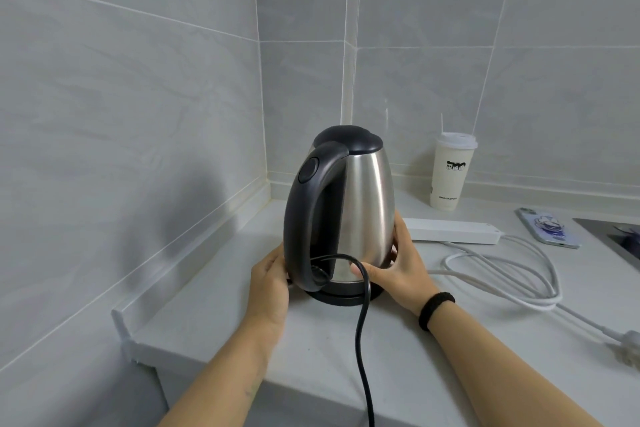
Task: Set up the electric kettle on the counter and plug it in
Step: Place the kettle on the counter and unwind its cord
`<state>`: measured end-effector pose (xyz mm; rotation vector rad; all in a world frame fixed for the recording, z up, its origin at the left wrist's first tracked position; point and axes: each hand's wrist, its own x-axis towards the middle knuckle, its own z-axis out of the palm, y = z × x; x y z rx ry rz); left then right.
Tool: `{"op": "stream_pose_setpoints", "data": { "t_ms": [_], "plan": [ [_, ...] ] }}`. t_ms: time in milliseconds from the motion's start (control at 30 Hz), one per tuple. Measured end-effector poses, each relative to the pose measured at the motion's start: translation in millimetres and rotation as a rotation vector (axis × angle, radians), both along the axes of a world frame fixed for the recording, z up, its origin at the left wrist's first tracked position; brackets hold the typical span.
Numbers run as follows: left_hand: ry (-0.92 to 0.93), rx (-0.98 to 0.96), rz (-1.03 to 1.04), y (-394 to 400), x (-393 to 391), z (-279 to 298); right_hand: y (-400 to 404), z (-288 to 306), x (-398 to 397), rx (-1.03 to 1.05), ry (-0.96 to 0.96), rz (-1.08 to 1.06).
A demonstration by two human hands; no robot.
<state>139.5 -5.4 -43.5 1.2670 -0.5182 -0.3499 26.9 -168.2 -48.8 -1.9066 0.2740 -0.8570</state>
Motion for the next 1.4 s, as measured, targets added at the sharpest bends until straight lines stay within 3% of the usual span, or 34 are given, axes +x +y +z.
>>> {"op": "stream_pose_setpoints", "data": {
  "t_ms": [767, 967, 1400],
  "plan": [
    [0.015, 0.019, 0.084, -3, 9, -8, -5, -5, -4, 0.073, 0.096, 0.008],
    [-0.001, 0.113, 0.225, -3, 8, -10, -9, -13, -13, 0.18, 0.099, -0.064],
    [-0.266, 0.25, 0.301, 6, -13, -5, 7, -13, -36, 0.202, 0.051, -0.245]
  ]
}}
